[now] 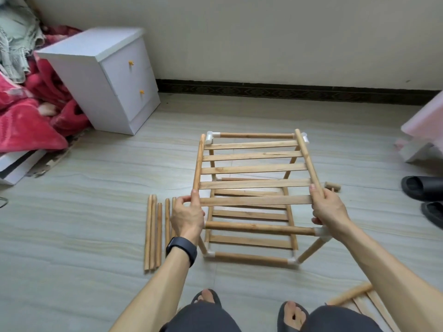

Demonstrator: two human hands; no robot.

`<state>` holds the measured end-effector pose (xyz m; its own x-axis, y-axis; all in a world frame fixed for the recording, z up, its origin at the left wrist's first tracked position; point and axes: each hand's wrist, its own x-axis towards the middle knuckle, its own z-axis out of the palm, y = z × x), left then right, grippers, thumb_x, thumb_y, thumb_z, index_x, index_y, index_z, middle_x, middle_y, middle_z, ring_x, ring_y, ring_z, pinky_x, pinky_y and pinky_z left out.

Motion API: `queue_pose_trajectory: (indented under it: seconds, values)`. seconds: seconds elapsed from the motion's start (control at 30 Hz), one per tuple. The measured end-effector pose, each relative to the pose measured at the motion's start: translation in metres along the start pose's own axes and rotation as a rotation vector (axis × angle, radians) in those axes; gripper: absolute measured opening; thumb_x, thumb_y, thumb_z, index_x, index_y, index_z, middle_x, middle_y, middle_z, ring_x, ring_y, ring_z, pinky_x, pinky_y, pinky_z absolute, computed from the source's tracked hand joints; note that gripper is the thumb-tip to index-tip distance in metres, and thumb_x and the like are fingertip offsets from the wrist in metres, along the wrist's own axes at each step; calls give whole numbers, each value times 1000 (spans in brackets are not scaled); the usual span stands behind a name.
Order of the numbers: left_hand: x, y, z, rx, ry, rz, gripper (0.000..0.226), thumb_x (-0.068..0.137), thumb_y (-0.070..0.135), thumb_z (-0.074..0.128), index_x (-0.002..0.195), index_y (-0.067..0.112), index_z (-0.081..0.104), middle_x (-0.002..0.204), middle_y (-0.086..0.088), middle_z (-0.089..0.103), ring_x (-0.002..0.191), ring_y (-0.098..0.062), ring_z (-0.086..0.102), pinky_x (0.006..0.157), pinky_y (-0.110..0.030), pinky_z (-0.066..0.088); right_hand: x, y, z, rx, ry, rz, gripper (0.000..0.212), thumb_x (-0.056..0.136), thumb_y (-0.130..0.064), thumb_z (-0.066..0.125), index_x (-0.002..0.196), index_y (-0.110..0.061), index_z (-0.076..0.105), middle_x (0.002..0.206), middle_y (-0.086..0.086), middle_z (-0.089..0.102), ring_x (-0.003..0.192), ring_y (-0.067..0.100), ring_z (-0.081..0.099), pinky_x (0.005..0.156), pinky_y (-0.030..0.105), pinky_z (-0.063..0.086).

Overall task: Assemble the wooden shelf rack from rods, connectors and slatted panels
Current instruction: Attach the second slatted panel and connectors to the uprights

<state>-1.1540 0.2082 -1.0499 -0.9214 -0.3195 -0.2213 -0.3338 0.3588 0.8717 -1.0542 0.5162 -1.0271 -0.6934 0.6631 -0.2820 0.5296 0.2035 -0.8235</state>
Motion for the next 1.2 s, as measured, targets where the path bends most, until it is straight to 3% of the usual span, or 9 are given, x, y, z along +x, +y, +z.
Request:
queue_pose_trajectory:
  seconds: [0.17, 0.23, 0.3, 0.37, 0.47, 0.6, 0.7, 0.9, 1.2]
  values:
    - [11, 6, 1, 99, -40, 56, 42, 97, 65, 41, 101, 28, 59, 60, 7, 70, 67, -15, 67, 55, -28, 44, -24, 14, -6, 181, -60, 70, 29, 106, -50, 41, 108, -27, 58, 77, 5, 64, 55, 16, 51, 55, 31, 45]
    - [8, 10, -1, 277, -67, 116, 44, 99, 60, 37, 113, 23, 56, 83, 0, 74, 89, -24, 65, 76, -39, 52, -38, 21, -2, 240, -51, 75, 24, 107, -47, 42, 113, -30, 57, 78, 4, 64, 57, 14, 51, 52, 27, 45]
    - [1, 14, -2, 553, -2, 277, 48, 98, 55, 42, 130, 20, 47, 123, -16, 62, 120, -36, 49, 103, -51, 38, -47, 22, 3, 398, -30, 86, 23, 108, -38, 44, 117, -21, 57, 77, 3, 59, 55, 12, 44, 46, 23, 39]
    - [-18, 27, 0, 633, -8, 611, 52, 95, 52, 51, 135, 21, 45, 138, -15, 48, 129, -36, 39, 105, -55, 32, -50, 15, 10, 566, -6, 107, 22, 109, -28, 44, 116, -13, 58, 75, 4, 54, 54, 10, 40, 45, 20, 35]
    - [-64, 47, 23, 715, -340, 1088, 48, 91, 62, 50, 124, 27, 55, 124, -1, 58, 119, -24, 49, 97, -45, 44, -58, 3, 32, 739, 11, 146, 17, 109, -21, 45, 108, -9, 57, 70, 6, 52, 54, 13, 42, 47, 24, 35]
    - [-102, 51, 51, 961, -692, 1287, 54, 89, 74, 35, 108, 26, 52, 99, 3, 67, 93, -22, 62, 78, -37, 43, -63, -6, 54, 842, -120, 177, 11, 104, -19, 54, 96, -14, 61, 66, 4, 57, 58, 16, 54, 51, 26, 46]
    - [-93, 37, 52, 1008, -641, 1288, 60, 90, 77, 32, 114, 24, 46, 90, 3, 71, 80, -23, 68, 63, -34, 39, -61, 1, 51, 683, -244, 96, 11, 97, -25, 63, 87, -20, 65, 67, 0, 63, 61, 15, 61, 56, 28, 52]
    - [-105, 24, 62, 921, -444, 1261, 53, 88, 62, 21, 111, 26, 52, 69, 0, 69, 65, -26, 66, 66, -35, 46, -53, 12, 39, 609, -358, 43, 18, 71, -41, 84, 80, -33, 72, 72, -1, 67, 65, 13, 61, 68, 34, 52]
    - [-107, 22, 65, 931, -391, 1309, 42, 89, 49, 33, 88, 17, 61, 53, 2, 60, 39, -24, 53, 49, -25, 28, -41, 16, 39, 531, -343, 43, 29, 68, -30, 83, 83, -16, 63, 67, 3, 69, 55, 13, 54, 65, 35, 56]
